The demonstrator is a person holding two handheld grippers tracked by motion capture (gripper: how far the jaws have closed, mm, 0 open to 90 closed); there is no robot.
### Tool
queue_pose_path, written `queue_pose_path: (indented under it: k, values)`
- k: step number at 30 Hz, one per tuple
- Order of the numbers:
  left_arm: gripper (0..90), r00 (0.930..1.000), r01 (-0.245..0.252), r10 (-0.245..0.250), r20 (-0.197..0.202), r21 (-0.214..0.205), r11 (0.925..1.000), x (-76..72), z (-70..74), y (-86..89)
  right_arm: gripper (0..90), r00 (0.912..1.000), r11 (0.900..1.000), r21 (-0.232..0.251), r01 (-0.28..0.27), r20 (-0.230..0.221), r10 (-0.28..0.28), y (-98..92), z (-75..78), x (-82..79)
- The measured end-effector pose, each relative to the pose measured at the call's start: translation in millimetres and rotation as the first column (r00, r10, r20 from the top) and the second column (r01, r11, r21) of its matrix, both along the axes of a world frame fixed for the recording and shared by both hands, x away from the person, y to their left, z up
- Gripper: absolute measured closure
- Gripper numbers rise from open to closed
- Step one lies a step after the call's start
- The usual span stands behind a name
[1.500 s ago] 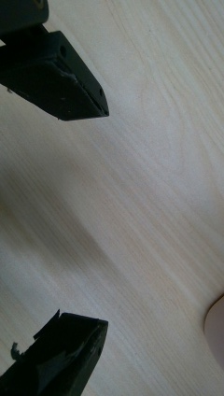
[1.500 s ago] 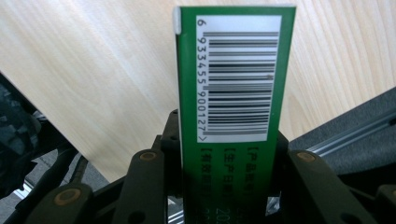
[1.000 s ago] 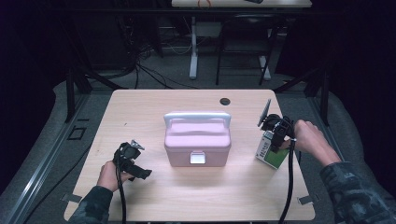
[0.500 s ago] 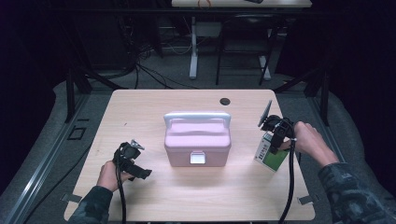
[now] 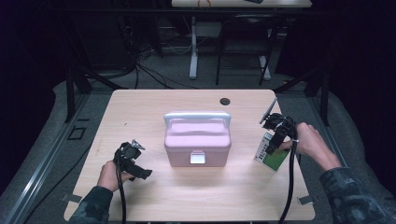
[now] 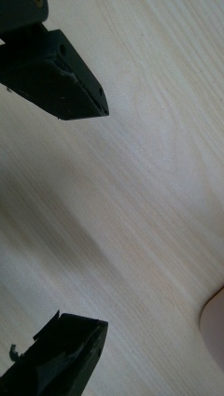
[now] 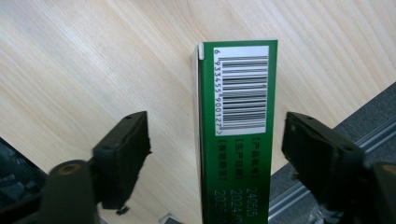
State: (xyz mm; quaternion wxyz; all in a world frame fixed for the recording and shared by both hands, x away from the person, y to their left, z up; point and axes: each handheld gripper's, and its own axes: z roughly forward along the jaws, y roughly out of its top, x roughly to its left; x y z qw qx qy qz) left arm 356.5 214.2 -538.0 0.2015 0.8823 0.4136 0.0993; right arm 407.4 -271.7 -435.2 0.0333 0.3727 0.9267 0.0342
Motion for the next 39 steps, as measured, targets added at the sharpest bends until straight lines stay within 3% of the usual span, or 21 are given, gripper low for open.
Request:
queue_pose_path:
  k: [9,16,21,30,39]
  values:
    - [0.4,1.0,0.001,-0.001,0.003,-0.004,1.0,-0.5,1.1,-0.9,5.9,0.9981,0.9971,0.065,0.04,0.044,-0.043,-5.8,8.9,-8.0]
    - [0.3,1.0,-0.002,0.002,0.003,-0.022,0.9998,-0.6,3.3,-2.0,1.9,0.9962,0.9953,0.092,0.03,0.078,-0.038,-6.2,16.1,-15.4]
    - [0.3,1.0,-0.001,0.001,0.003,-0.024,0.9997,-1.1,4.1,-1.9,1.6,0.9916,0.9888,0.146,0.029,0.12,-0.046,-6.4,31.3,-20.3]
    - [0.3,1.0,-0.003,0.003,0.007,-0.028,0.9996,-1.2,5.7,-2.8,0.6,0.9801,0.9826,0.183,-0.031,0.198,-0.006,9.3,51.8,-29.5]
    - [0.3,1.0,-0.007,0.007,0.007,-0.038,0.9992,-1.1,5.9,-1.9,1.6,0.9716,0.9647,0.242,-0.104,0.232,0.046,38.6,60.0,-29.9]
